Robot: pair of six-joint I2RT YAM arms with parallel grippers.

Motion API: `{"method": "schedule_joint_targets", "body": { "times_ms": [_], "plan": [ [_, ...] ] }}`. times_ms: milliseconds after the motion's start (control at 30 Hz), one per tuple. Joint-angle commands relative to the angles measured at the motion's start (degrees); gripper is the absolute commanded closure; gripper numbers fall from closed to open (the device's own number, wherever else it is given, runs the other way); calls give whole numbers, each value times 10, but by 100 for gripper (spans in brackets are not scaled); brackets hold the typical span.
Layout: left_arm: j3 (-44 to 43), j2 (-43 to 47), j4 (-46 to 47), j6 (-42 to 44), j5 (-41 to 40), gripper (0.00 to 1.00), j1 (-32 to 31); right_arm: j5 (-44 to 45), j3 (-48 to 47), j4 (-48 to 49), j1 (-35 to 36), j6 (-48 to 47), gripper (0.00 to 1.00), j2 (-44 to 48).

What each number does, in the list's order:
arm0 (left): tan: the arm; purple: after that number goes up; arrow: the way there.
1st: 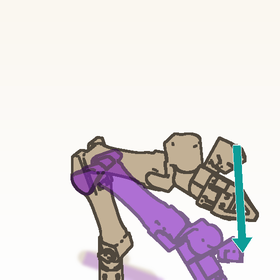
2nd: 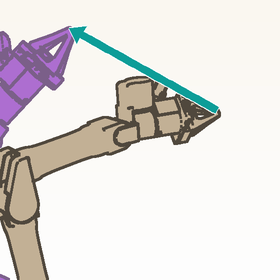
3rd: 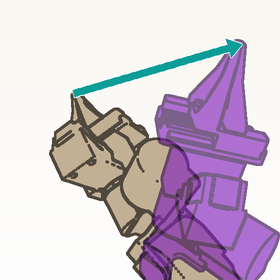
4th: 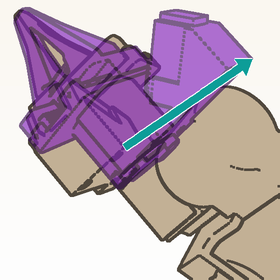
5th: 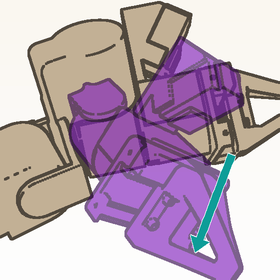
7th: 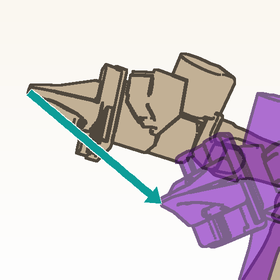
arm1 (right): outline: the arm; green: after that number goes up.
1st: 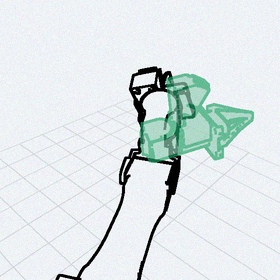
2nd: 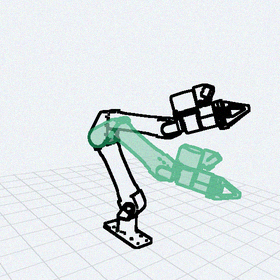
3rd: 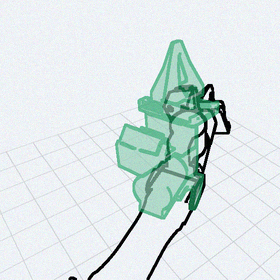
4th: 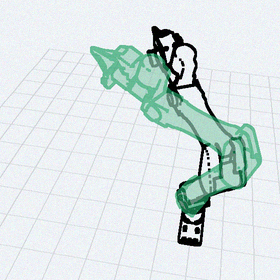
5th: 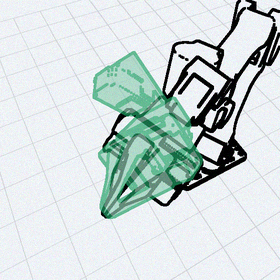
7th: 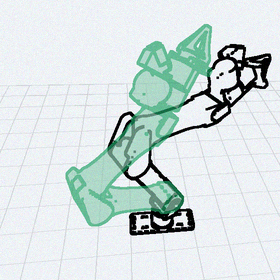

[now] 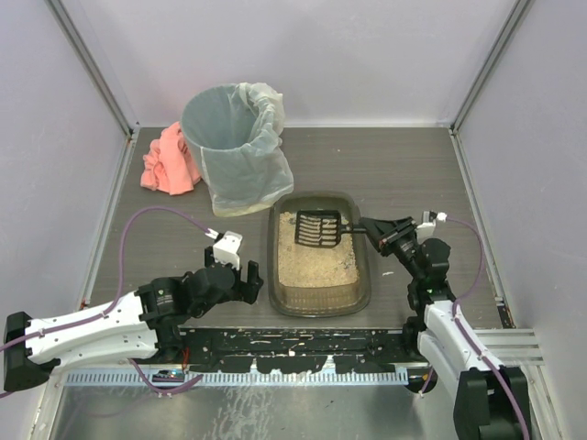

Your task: Clean the litter box

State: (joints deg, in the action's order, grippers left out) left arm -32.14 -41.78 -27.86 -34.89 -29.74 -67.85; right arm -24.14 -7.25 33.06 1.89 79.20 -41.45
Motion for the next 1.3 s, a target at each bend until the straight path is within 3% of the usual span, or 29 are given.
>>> {"method": "schedule_joint_targets", "body": {
  "times_ms": [0,267,400,533,900,1267],
  "plan": [
    [-9,-1,40,3,-3,16,0,1,-34,2,5,-39,99,3],
    [-17,-11,42,-4,-16,18,4,86,-163,-280,26,-253,99,7],
    [-24,-33,47,-7,-16,22,9,149,-228,-349,62,-320,99,-19],
    [-31,-53,59,-12,-15,24,22,260,-306,-409,145,-371,99,-82],
    [-69,-158,147,2,87,27,118,393,-435,-448,288,-418,99,-255],
    [-79,-253,191,24,141,49,125,412,-437,-436,381,-394,99,-339]
  ]
}}
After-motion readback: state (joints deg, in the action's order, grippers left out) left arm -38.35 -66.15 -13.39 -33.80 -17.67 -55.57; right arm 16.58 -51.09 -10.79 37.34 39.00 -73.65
